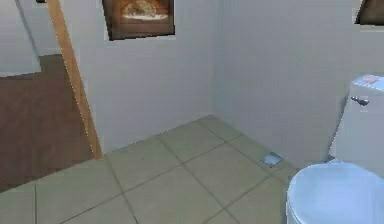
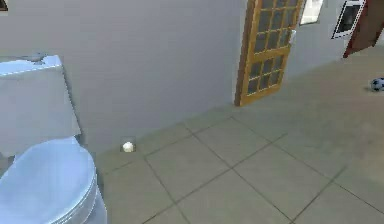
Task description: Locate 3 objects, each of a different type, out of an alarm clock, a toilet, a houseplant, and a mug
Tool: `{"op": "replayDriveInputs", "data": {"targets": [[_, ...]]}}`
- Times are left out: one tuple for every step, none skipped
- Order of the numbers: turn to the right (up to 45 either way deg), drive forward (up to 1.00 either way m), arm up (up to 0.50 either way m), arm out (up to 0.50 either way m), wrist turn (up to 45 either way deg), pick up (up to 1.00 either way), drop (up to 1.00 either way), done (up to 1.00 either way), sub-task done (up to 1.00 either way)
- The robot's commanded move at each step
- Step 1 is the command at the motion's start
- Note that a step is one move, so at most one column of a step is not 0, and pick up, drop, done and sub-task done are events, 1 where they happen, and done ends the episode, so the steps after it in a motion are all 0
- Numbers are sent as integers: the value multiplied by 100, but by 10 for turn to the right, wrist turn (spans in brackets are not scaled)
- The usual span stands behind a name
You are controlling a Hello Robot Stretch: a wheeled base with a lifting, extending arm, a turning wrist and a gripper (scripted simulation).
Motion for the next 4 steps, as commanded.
{"op": "replayDriveInputs", "data": {"targets": [[-390,0,0,0,0,0,0,0,0],[0,100,0,0,0,0,0,0,0],[-90,0,0,0,0,0,0,0,0],[0,35,0,0,0,0,0,0,0]]}}
